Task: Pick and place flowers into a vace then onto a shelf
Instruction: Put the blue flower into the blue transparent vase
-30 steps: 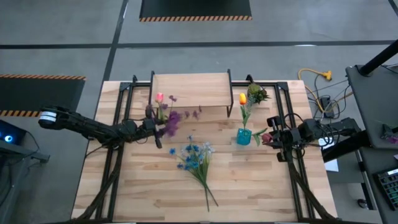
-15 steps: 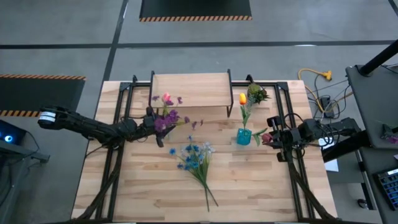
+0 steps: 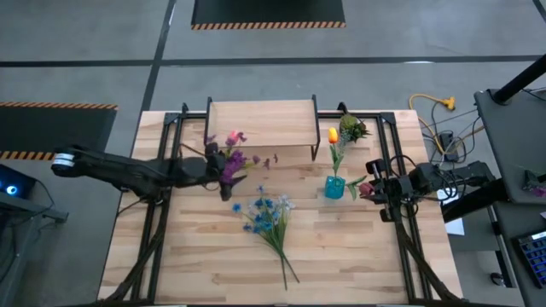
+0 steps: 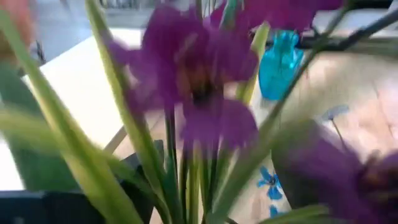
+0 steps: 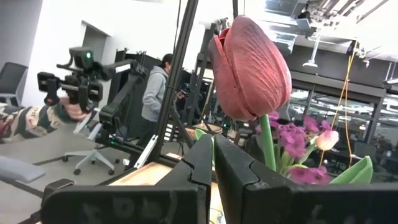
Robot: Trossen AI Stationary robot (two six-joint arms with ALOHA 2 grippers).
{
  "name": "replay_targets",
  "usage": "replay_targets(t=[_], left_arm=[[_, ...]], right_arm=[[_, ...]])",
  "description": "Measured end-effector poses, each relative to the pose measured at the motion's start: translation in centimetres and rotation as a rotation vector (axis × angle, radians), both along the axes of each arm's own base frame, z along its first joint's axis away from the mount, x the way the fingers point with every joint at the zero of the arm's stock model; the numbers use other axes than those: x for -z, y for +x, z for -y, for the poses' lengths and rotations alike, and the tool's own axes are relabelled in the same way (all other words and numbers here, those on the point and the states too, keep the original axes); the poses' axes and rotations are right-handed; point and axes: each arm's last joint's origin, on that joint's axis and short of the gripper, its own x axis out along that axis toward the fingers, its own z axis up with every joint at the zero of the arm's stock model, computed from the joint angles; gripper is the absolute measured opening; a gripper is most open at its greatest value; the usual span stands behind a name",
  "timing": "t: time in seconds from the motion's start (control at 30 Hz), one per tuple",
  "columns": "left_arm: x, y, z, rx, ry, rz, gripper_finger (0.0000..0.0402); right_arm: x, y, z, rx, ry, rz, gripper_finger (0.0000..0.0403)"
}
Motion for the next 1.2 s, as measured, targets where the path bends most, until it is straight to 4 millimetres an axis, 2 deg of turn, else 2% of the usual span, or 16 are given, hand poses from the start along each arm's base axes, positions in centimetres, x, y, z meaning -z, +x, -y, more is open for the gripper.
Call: replay_targets(t=[0.13, 0.3, 0.83, 1.2], left_arm=[[-3.0, 0.0, 0.0, -0.02, -0.044, -0.087, 0.0285], [-5.0, -0.6, 0.0, -0.041, -0.082, -0.167, 0.0285], [-6.6, -1.9, 0.2, -0.029, -0.165, -0.302, 0.0286], [-9.7, -3.6, 0.3, -0.075, -0.313, -0.355, 0.0285]], right_arm=[[0.0, 0.0, 0.0, 0.0, -0.001, -0.001, 0.0009], [0.0, 0.0, 0.0, 0.0, 0.0, 0.0, 0.0009], [0.0, 0.0, 0.0, -0.005, 0.013, -0.004, 0.0009], [0.0, 0.0, 0.0, -0.005, 0.013, -0.004, 0.0009]])
